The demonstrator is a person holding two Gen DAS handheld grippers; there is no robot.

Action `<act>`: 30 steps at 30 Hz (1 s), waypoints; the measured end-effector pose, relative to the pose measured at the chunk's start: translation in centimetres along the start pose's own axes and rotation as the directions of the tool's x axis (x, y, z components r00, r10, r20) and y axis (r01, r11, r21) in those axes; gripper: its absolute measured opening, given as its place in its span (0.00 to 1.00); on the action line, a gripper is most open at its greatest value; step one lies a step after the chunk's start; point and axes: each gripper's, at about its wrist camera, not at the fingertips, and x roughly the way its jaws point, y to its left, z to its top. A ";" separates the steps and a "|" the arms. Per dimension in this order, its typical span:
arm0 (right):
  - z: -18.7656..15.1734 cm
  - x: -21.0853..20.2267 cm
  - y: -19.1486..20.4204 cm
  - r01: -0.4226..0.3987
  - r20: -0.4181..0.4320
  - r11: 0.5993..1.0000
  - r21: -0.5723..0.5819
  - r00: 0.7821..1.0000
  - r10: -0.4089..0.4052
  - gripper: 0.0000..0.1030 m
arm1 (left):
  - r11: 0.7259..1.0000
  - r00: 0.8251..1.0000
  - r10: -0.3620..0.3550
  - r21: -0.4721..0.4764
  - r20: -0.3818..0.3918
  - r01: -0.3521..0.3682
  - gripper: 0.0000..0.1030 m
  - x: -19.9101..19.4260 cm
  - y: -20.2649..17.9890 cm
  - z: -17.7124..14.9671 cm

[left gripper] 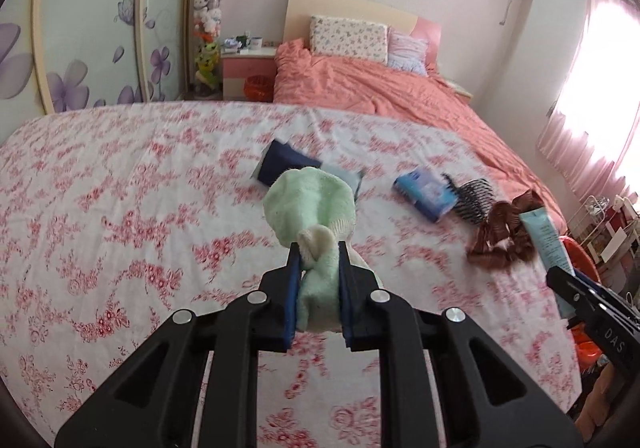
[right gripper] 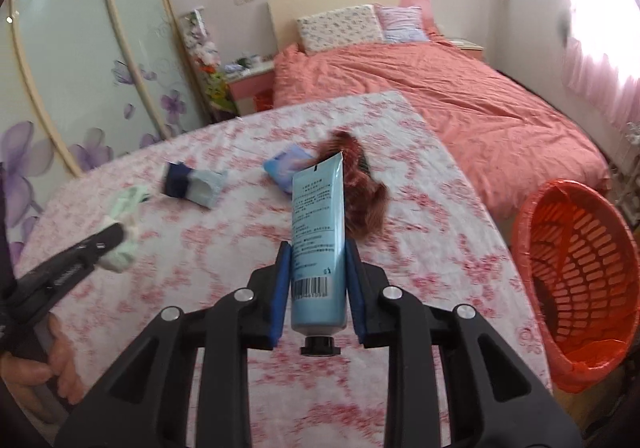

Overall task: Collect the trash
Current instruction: 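Carry the light green sock and blue tube in both tools over the orange basket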

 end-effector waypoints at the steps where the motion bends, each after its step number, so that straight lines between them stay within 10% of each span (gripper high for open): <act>1: 0.2 -0.4 0.2 -0.039 0.001 0.999 0.006 0.999 0.039 0.26 | 1.000 1.000 -0.004 0.002 0.008 0.004 0.17 -0.3 -0.3 0.1; 30: 1.8 -6.9 -1.8 0.000 0.155 1.000 0.030 0.988 -0.005 0.26 | 0.992 0.992 -0.092 0.093 0.086 0.084 0.17 -4.7 -6.3 1.5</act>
